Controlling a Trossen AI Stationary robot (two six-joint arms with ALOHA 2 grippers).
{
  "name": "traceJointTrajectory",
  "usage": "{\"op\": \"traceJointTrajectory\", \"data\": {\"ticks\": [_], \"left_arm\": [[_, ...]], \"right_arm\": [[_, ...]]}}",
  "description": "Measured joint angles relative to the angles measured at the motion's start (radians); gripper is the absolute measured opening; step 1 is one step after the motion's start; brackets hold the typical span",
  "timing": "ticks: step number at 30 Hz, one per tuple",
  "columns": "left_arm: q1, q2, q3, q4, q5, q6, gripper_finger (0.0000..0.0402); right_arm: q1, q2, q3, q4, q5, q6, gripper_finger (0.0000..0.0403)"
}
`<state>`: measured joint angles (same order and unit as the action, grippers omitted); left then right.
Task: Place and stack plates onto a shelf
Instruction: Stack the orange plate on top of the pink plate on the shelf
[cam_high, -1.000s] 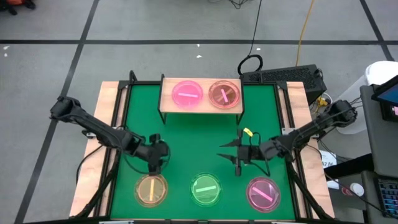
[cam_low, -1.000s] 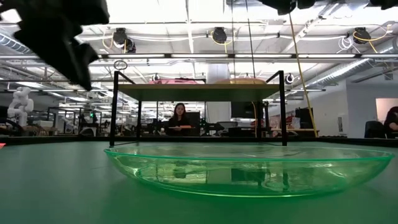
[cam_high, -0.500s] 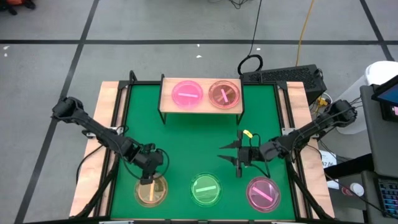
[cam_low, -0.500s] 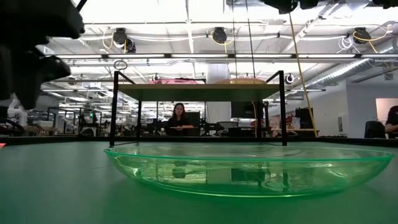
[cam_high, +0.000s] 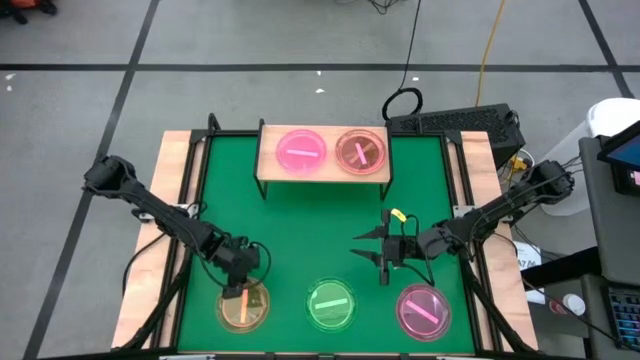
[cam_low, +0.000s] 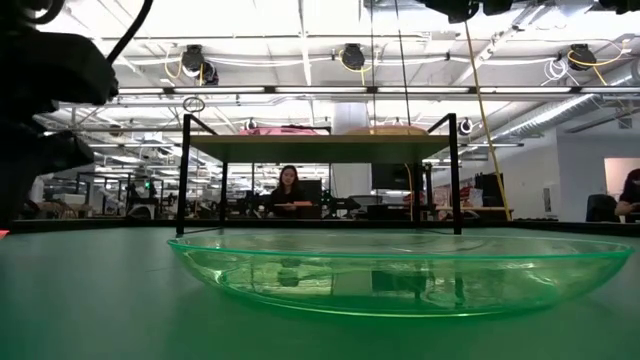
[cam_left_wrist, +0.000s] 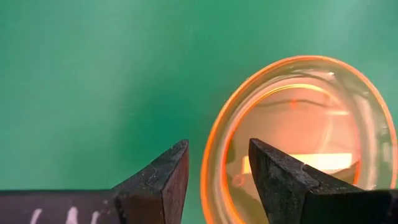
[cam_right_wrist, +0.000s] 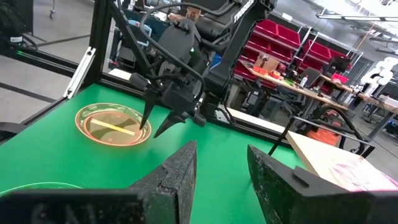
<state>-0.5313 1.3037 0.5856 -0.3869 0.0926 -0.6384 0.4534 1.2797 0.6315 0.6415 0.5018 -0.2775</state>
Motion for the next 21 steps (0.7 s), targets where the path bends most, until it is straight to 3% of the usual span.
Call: {"op": "traceJointTrajectory", "data": {"ticks": [12,21], "left_arm": [[0.002,0.0,-0.065,0.041,-0.007,-0.056,0.0167],[0.002,0.008,-0.069,0.081,0.005,-0.068,0.007]], "right_arm": [[0.0,0.0,0.0,-0.002,0.0,0.0,0.0128],[0.0,0.0,0.0,-0.003,0.0,0.0,0.0128]]}}
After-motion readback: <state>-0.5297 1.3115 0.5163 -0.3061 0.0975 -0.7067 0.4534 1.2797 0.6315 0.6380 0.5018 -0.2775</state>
